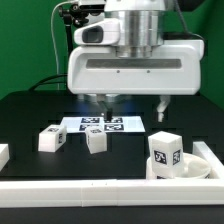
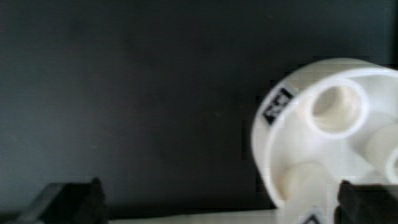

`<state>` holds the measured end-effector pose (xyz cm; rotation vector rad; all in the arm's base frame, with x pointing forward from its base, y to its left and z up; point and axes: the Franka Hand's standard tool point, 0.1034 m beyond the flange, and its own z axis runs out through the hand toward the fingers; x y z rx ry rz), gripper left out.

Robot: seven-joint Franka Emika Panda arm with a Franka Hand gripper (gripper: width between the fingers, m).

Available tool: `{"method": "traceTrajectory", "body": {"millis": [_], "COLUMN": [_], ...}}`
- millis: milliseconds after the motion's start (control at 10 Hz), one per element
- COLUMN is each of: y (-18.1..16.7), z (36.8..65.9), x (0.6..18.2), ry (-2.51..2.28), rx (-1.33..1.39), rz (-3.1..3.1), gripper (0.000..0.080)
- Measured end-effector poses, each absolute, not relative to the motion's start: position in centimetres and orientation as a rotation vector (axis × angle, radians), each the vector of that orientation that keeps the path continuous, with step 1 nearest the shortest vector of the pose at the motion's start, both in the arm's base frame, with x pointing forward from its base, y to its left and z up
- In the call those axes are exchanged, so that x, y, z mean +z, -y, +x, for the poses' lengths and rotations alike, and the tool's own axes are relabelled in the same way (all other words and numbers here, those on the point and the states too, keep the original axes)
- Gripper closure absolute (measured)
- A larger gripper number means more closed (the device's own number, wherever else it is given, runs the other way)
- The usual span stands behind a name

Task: Assemble stool

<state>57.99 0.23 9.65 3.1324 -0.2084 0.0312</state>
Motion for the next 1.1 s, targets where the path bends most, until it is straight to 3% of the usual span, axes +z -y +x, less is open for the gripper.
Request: {"method": "traceTrajectory", "body": {"millis": [400, 600, 1100], "y": [-0.4, 0.3, 6.0], "z": [58.1, 57.9, 53.3], "x": [9.3, 8.5, 5.6], "ry": [-0.006, -0.352, -0.194], "rx": [0.027, 0.066, -0.024], "rz": [3.134, 3.079, 3.115], "gripper": [0.0151, 0.0151, 0.0151]}}
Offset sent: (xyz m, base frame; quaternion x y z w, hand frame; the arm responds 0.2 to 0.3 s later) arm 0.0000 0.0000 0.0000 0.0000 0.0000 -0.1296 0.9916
